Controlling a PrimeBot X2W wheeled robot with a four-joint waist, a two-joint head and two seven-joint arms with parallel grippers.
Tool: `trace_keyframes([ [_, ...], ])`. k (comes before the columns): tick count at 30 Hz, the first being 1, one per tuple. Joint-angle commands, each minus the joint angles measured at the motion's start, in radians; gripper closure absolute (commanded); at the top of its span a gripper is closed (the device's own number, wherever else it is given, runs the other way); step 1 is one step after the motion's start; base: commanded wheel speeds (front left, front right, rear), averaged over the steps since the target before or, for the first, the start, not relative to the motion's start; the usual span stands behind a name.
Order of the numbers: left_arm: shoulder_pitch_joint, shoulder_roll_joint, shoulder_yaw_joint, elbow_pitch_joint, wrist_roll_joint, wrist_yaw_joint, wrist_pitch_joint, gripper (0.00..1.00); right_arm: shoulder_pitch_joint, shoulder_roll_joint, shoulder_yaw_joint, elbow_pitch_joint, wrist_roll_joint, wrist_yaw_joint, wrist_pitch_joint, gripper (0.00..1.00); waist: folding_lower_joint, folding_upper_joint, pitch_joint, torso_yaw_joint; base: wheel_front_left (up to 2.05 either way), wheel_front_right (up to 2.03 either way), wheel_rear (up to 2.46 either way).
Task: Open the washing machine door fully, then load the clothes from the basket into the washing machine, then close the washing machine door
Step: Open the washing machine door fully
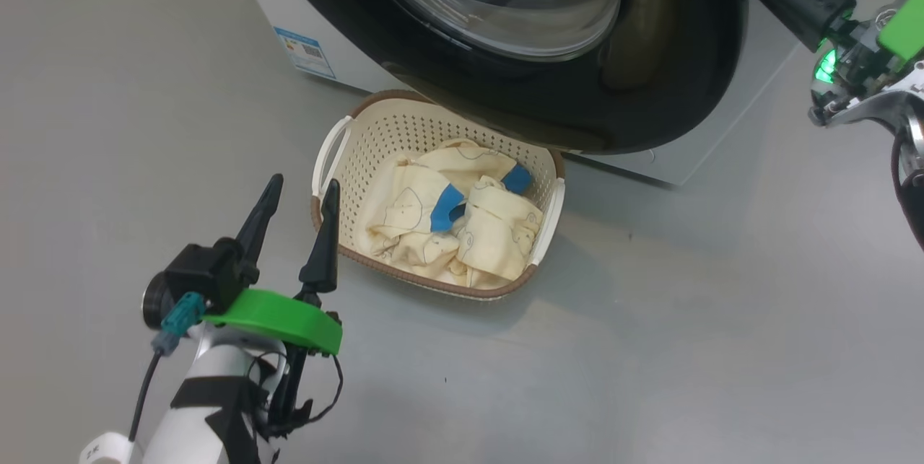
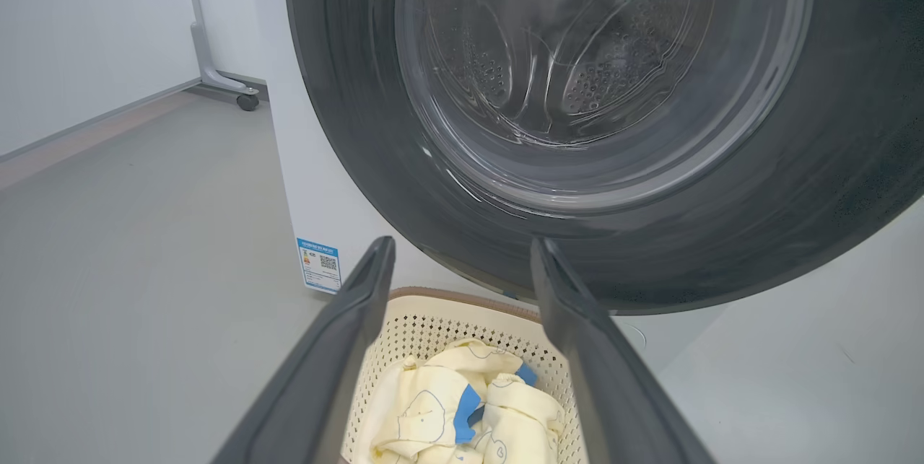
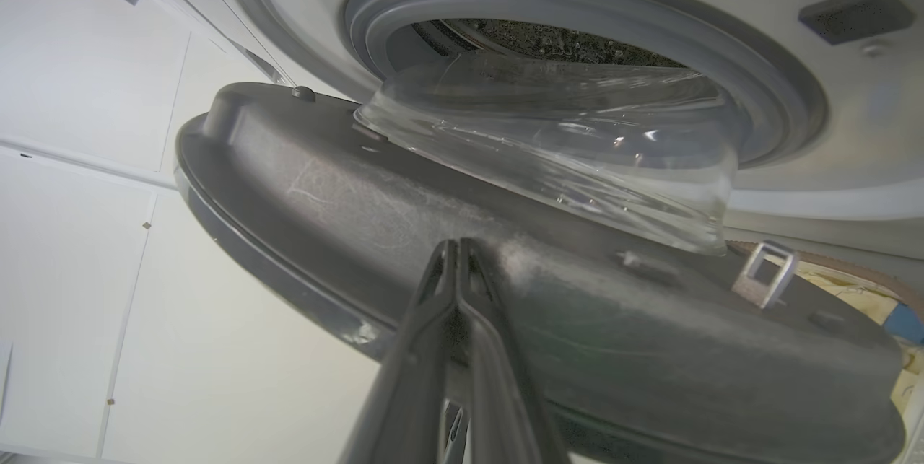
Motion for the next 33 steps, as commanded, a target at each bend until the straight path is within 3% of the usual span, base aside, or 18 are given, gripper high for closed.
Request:
trace_keyframes([
  [1, 0.0, 0.023, 0.037, -0.029, -0.007, 0.0, -0.014, 0.0, 0.017, 0.03, 0.034, -0.04, 0.005, 0.01, 0.025, 1.0, 0.0, 0.0, -0.008, -0.002, 0.0, 0.0, 0.0],
  [33, 0.15, 0.037, 0.067, -0.054, -0.002, 0.0, -0.014, 0.0, 0.195, 0.115, 0.11, -0.144, 0.003, 0.01, 0.124, 1.0, 0.0, 0.0, -0.169, 0.028, 0.0, 0.0, 0.0],
])
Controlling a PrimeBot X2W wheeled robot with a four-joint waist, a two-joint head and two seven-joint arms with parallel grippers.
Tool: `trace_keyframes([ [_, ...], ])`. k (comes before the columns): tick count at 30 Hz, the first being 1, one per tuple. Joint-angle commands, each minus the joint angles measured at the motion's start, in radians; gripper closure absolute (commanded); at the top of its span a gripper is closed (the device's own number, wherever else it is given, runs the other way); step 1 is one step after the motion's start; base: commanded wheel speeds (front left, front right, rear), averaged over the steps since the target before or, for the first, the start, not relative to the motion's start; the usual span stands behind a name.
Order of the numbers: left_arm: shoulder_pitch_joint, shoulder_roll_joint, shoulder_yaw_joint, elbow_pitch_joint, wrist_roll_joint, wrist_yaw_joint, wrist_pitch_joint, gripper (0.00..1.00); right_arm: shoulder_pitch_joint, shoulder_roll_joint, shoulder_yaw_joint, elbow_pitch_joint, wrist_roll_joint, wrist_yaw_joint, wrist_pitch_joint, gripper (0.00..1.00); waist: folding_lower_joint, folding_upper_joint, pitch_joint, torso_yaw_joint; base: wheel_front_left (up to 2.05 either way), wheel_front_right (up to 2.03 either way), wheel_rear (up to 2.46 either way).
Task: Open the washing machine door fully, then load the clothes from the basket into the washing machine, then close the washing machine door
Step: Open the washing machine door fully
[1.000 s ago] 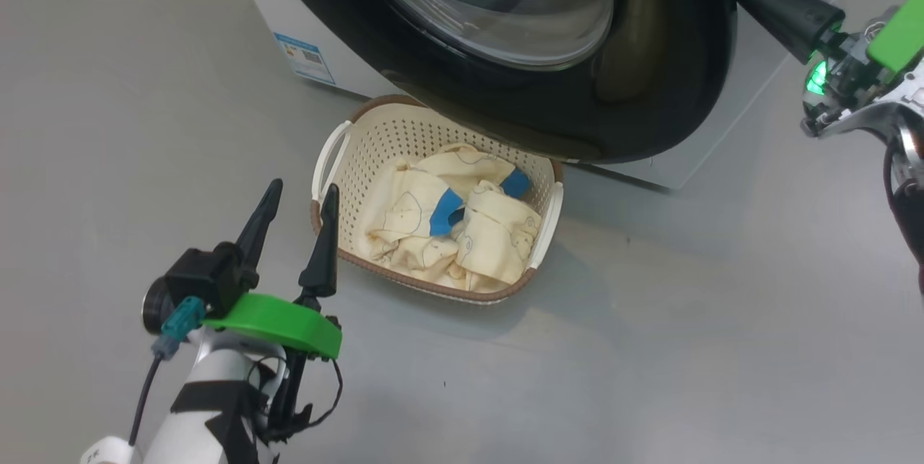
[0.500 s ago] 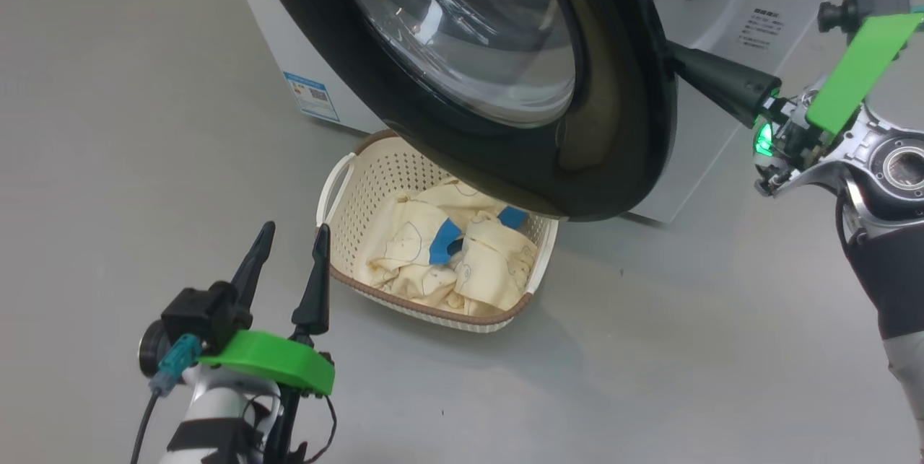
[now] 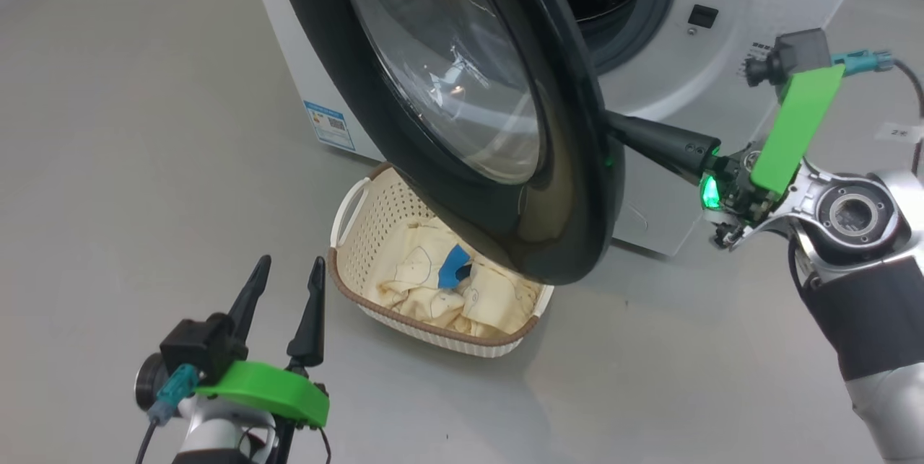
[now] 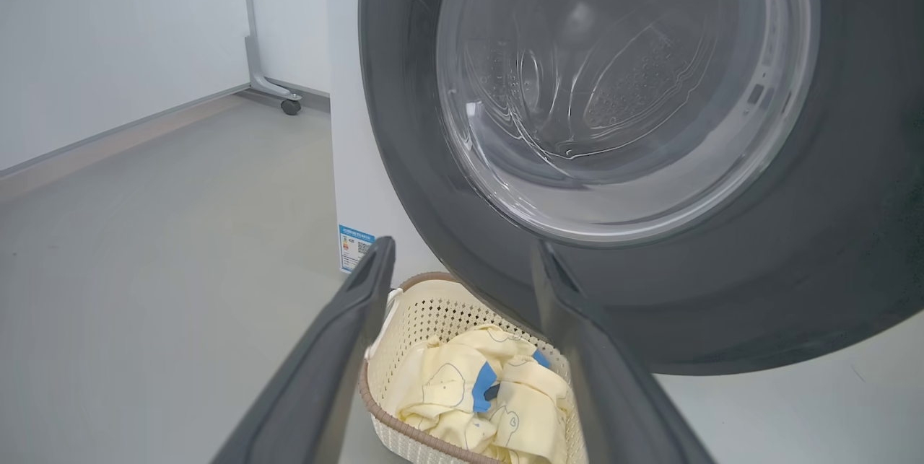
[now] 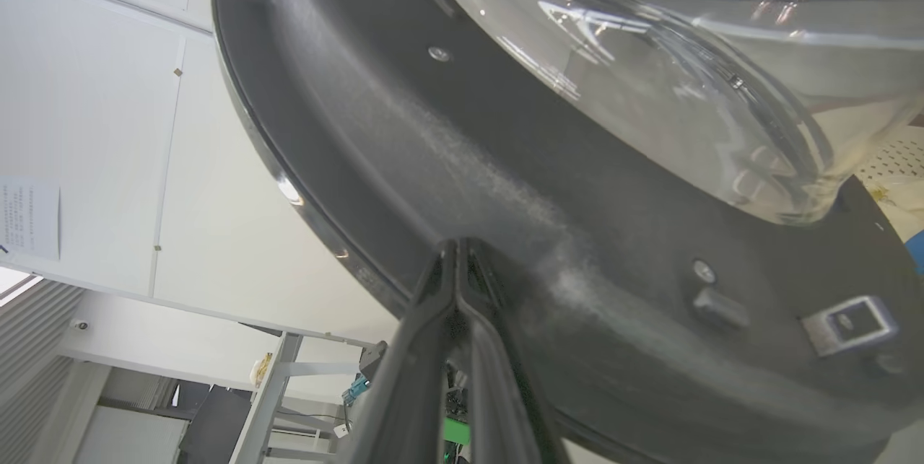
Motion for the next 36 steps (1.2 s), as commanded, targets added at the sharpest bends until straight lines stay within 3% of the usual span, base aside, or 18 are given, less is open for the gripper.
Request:
trace_keyframes([
  [1, -0.011, 0.024, 0.038, -0.036, -0.003, 0.0, -0.014, 0.0, -0.001, 0.031, 0.032, -0.036, -0.001, 0.01, 0.011, 1.0, 0.0, -0.0001, -0.009, 0.006, 0.0, 0.0, 0.0],
  [36, -0.002, 0.017, 0.026, -0.045, -0.006, 0.0, -0.014, 0.0, 0.059, 0.137, 0.123, -0.112, -0.009, 0.01, 0.078, 1.0, 0.0, -0.0001, -0.033, 0.106, 0.0, 0.0, 0.0],
])
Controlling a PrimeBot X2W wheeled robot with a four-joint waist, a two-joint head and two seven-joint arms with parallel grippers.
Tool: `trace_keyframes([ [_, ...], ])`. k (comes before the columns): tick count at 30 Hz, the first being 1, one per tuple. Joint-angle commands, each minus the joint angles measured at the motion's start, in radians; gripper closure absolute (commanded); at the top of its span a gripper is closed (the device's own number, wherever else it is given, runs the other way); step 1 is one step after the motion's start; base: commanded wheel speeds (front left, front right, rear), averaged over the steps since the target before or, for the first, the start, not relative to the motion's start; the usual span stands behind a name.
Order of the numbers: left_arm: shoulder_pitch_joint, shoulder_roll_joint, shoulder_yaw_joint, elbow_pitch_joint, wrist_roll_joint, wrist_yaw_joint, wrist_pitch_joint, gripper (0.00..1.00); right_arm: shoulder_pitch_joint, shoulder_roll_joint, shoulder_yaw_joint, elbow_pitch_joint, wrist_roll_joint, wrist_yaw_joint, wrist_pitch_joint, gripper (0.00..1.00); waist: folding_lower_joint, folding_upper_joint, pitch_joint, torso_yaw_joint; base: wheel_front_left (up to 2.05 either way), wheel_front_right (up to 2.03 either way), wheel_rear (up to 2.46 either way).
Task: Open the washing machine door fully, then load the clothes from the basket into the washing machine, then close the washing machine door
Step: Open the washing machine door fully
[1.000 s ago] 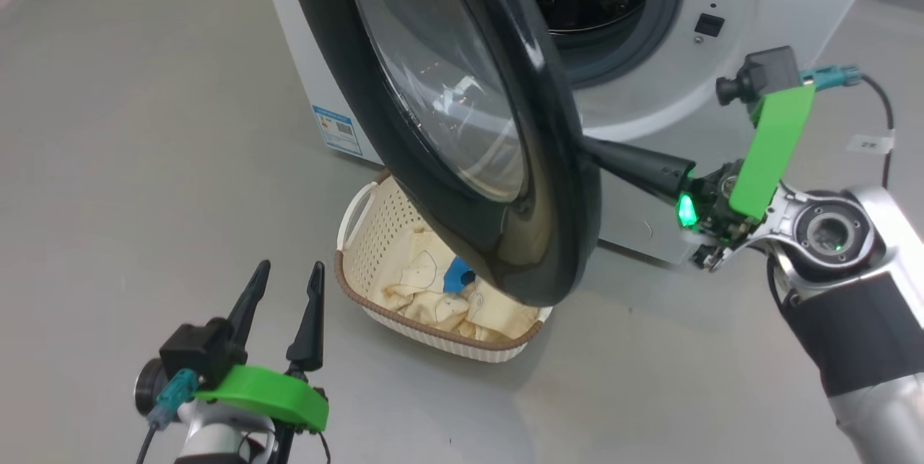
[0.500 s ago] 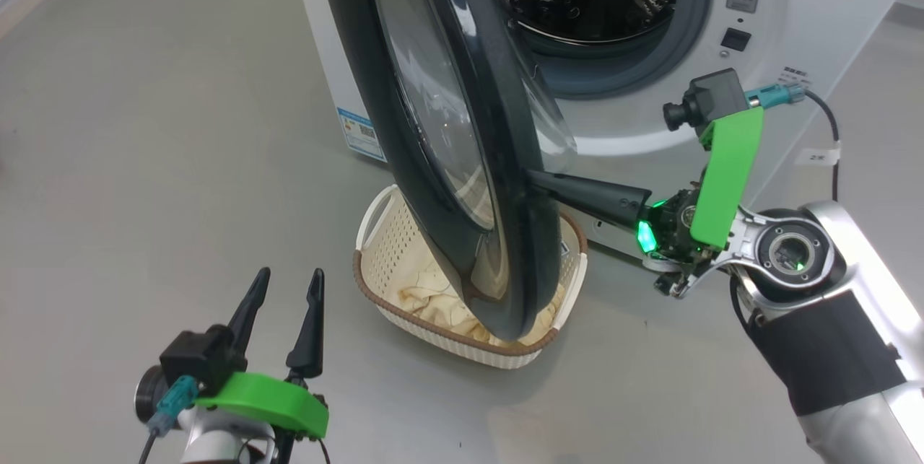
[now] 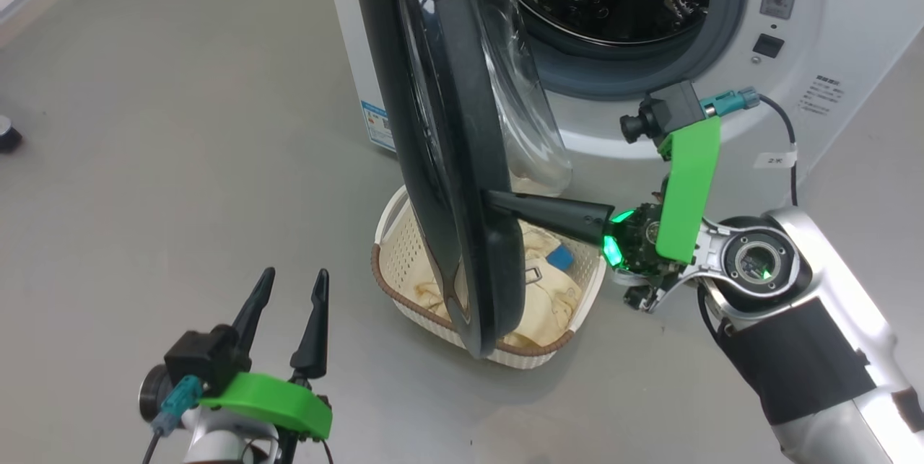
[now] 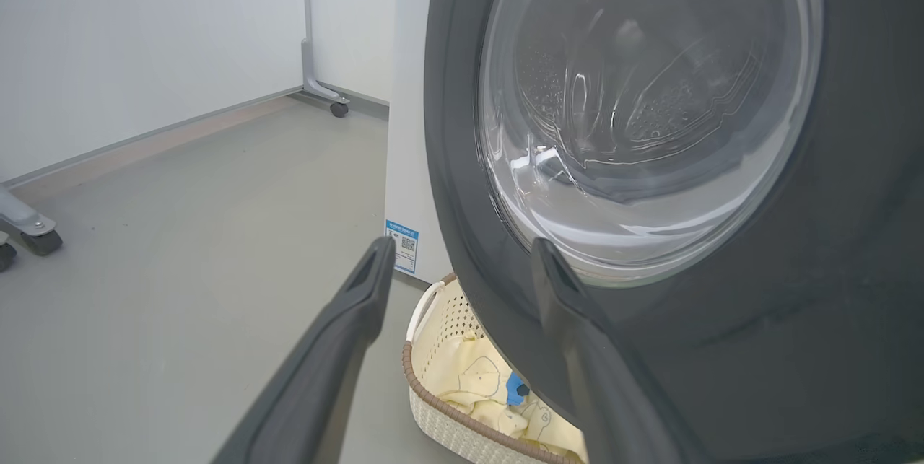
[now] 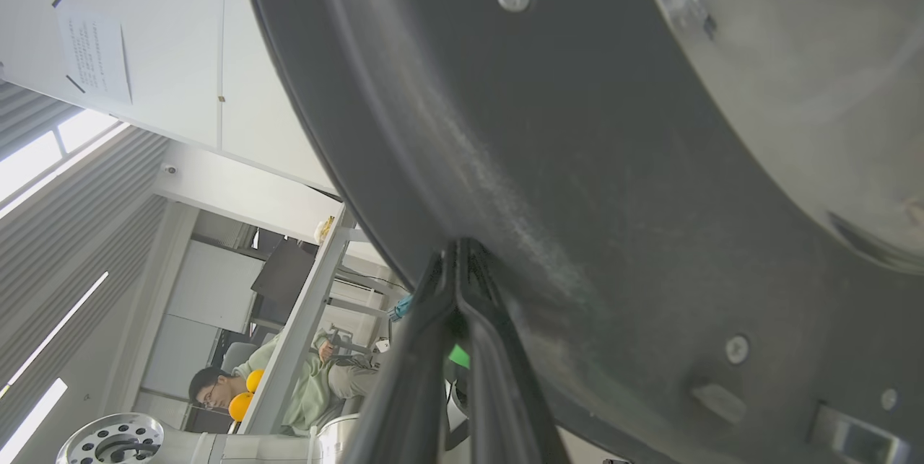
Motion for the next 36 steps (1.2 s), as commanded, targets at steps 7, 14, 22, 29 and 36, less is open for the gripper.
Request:
trace_keyframes([
  [7, -0.039, 0.014, 0.029, -0.035, -0.007, 0.0, -0.014, 0.0, -0.009, 0.032, 0.021, -0.03, -0.005, 0.01, -0.003, 1.0, 0.0, 0.0, -0.002, 0.003, 0.0, 0.0, 0.0],
  [14, -0.04, 0.017, 0.025, -0.025, -0.011, 0.0, -0.014, 0.0, 0.0, 0.035, 0.022, -0.021, -0.009, 0.01, -0.011, 1.0, 0.0, 0.0, -0.015, -0.013, 0.0, 0.0, 0.0],
  [22, -0.041, 0.041, 0.008, -0.005, -0.042, 0.0, -0.014, 0.0, 0.021, 0.005, -0.012, 0.006, -0.02, 0.01, -0.046, 0.28, 0.0, 0.0, -0.05, -0.055, 0.0, 0.0, 0.0],
  [29, -0.037, 0.064, 0.007, -0.004, -0.067, 0.0, -0.014, 0.0, 0.046, -0.042, -0.037, 0.023, -0.038, 0.01, -0.078, 0.0, 0.0, 0.0, -0.069, -0.089, 0.0, 0.0, 0.0],
  [36, -0.016, 0.088, 0.013, -0.016, -0.087, 0.0, -0.014, 0.0, 0.094, -0.099, -0.071, 0.031, -0.056, 0.01, -0.158, 0.0, 0.0, 0.0, -0.084, -0.134, 0.0, 0.0, 0.0],
])
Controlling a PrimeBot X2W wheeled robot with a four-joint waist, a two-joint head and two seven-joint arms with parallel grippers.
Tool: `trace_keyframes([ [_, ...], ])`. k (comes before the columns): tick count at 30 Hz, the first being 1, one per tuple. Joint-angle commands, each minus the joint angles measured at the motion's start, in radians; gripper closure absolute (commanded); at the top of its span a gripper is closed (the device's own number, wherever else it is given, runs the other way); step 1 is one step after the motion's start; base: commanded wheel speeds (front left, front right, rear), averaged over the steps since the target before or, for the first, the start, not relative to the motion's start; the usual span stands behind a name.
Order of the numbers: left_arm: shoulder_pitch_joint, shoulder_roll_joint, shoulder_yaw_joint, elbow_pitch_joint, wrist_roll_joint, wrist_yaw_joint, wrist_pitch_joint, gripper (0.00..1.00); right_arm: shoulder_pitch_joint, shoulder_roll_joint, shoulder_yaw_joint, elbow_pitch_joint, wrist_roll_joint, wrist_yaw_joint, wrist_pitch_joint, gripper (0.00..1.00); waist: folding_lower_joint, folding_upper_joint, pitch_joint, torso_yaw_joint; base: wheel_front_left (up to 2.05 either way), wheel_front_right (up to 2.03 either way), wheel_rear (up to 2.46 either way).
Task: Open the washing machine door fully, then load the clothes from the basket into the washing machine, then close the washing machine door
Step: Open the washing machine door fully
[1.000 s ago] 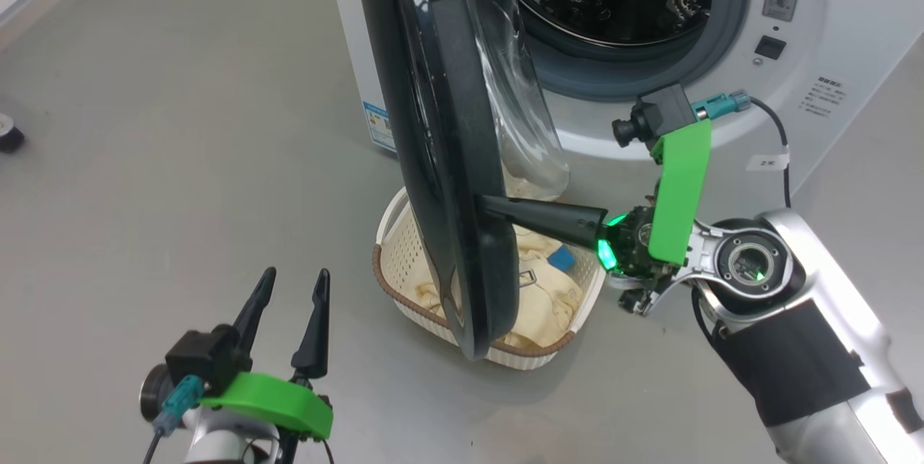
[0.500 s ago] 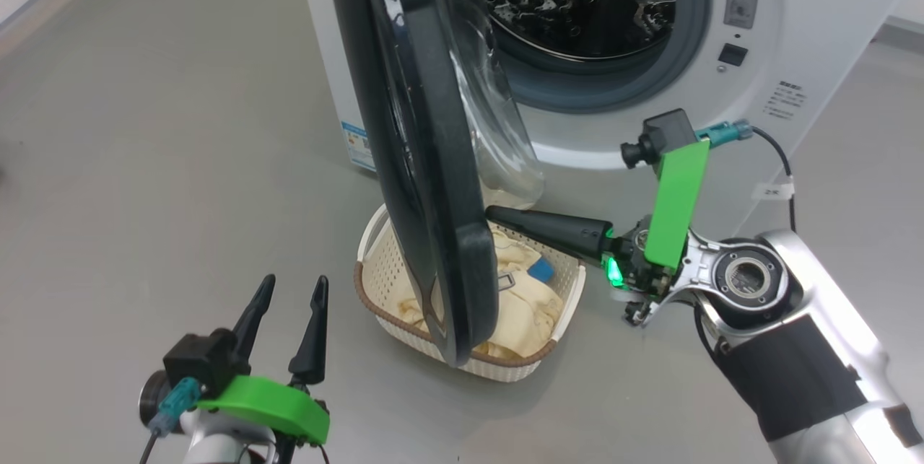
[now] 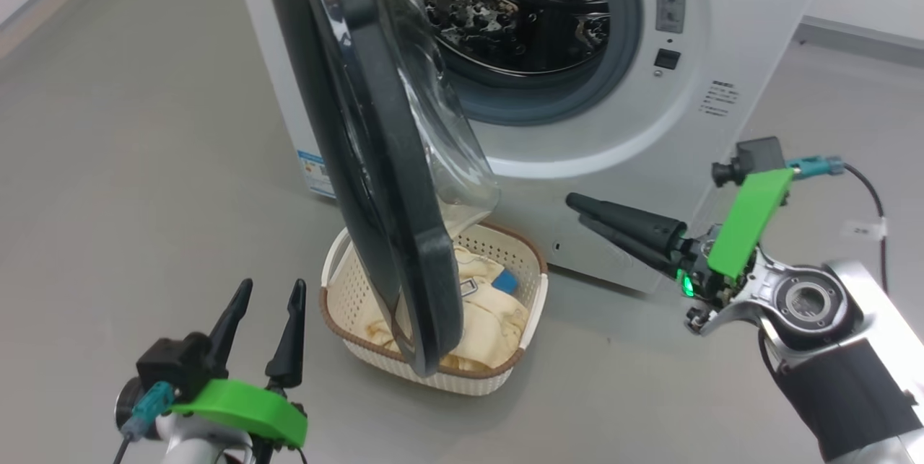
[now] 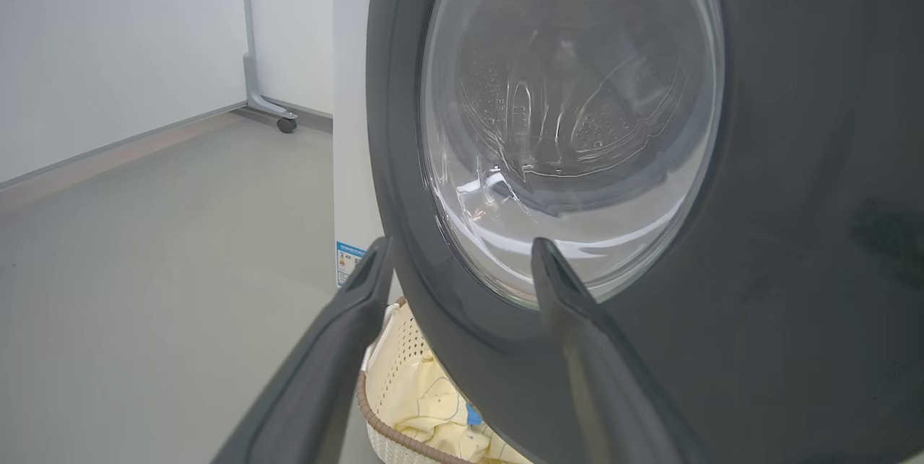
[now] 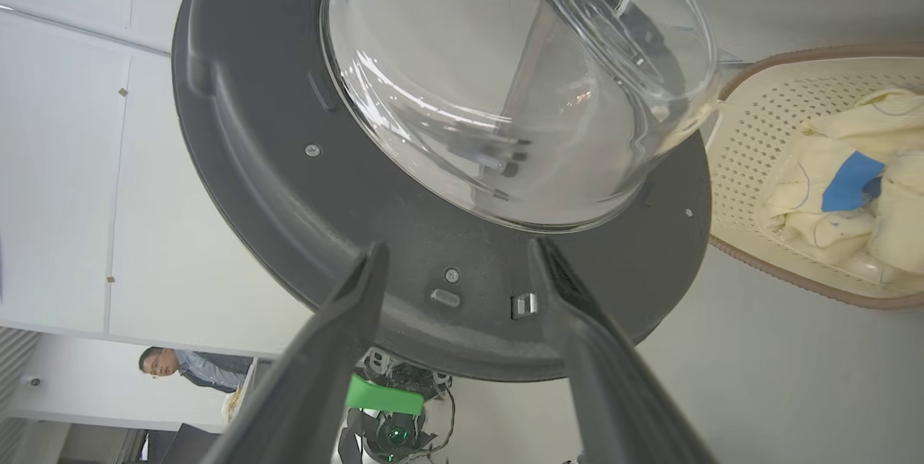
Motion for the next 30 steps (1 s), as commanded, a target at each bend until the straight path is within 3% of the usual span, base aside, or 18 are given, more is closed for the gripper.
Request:
trace_keyframes([
  [1, -0.017, 0.025, 0.038, -0.036, -0.007, 0.0, -0.014, 0.0, -0.017, -0.012, -0.005, -0.033, -0.004, 0.01, -0.013, 0.0, 0.0, 0.0, -0.004, -0.012, 0.0, 0.0, 0.0],
  [21, 0.053, 0.036, 0.111, -0.089, -0.002, 0.0, -0.014, 0.0, 0.137, -0.175, 0.021, -0.063, -0.047, 0.01, -0.27, 0.0, 0.0, 0.0, -0.019, -0.147, 0.0, 0.0, 0.0],
  [30, 0.073, 0.025, 0.128, -0.105, 0.011, 0.0, -0.014, 0.0, 0.171, -0.261, 0.099, -0.04, -0.14, 0.01, -0.489, 0.0, 0.0, 0.0, -0.023, -0.164, 0.0, 0.0, 0.0],
])
